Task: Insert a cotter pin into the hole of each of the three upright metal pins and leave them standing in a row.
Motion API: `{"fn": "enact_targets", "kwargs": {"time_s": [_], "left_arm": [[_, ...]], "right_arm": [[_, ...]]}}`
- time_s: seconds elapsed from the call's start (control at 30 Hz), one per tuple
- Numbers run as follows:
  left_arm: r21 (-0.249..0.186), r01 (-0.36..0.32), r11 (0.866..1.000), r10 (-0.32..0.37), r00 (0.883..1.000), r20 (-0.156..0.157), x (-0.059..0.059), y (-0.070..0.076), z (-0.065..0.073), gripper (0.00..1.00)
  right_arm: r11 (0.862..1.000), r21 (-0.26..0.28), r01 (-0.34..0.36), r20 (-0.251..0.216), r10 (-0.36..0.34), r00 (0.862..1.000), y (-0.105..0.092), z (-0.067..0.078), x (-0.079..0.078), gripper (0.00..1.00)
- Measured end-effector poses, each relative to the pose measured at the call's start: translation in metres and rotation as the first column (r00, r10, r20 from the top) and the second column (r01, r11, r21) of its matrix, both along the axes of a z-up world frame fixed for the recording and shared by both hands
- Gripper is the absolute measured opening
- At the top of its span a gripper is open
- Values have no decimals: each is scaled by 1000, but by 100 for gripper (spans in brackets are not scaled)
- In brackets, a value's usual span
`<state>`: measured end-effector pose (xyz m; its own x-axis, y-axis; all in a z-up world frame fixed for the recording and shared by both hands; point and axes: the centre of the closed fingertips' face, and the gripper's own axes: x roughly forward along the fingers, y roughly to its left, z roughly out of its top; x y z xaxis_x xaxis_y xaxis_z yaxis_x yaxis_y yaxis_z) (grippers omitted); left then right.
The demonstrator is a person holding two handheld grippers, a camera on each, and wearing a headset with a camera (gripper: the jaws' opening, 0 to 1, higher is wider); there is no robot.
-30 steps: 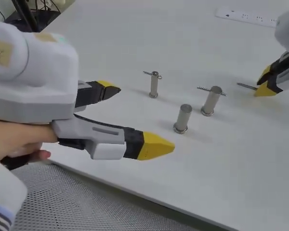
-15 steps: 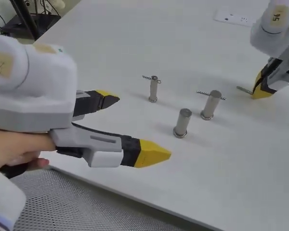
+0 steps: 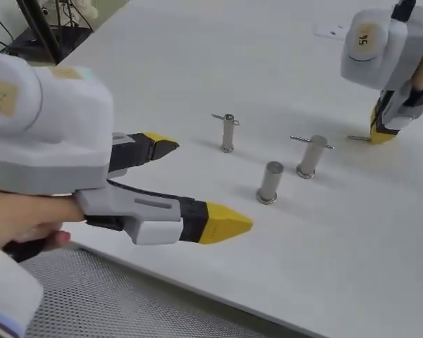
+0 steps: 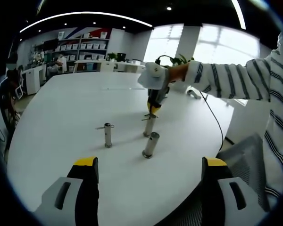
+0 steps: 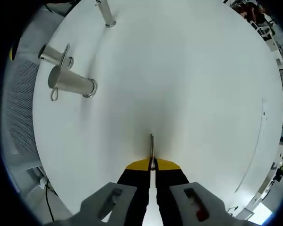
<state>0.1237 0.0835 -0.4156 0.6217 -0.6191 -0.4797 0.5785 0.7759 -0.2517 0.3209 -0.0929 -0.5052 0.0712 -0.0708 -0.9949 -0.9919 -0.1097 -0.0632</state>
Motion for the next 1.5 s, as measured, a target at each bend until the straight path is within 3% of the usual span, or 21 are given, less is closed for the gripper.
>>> {"fn": "enact_targets", "kwargs": {"time_s": [0.2,0.4,0.6,0.7,0.8,0.9,1.0,1.13,1.23,1.37,1.5], "left_arm": [[-33,-2,999,2,1000,-4,-4,-1,1,88],[-31,5,1000,-5,1000,0,-6,-1,2,88],[-23,12,1000,-12,1000,1,-3,0,4,86],[-29,12,1000,-12,1000,3,0,0,6,85],[-36,12,999,-12,1000,-1,4,-2,9,83],[-58,-9,998,8,999,-32,9,-2,10,83],[-60,-6,998,5,1000,-18,15,-3,14,81],[-69,5,998,-6,1000,-7,21,-8,19,78],[-67,11,998,-11,1000,3,26,-10,22,77],[-68,26,997,-26,1000,3,32,-17,27,73],[-87,36,996,-35,999,13,42,-21,34,69]], "right_arm": [[998,8,70,7,-70,998,-1,1,-1,0],[984,68,163,9,-164,986,-3,1,-3,0],[981,83,173,16,-175,984,-13,2,-3,0],[979,118,168,40,-174,984,-14,7,-2,0],[967,178,182,73,-197,978,-11,20,-1,0],[963,219,157,138,-190,972,-10,33,0,0],[955,264,139,169,-187,968,-5,42,-4,0],[939,336,75,235,-160,959,4,63,-14,0],[911,412,27,276,-152,949,18,83,-21,0],[891,452,-51,351,-125,928,28,104,-33,0],[858,502,-106,398,-120,910,39,118,-45,0]]}}
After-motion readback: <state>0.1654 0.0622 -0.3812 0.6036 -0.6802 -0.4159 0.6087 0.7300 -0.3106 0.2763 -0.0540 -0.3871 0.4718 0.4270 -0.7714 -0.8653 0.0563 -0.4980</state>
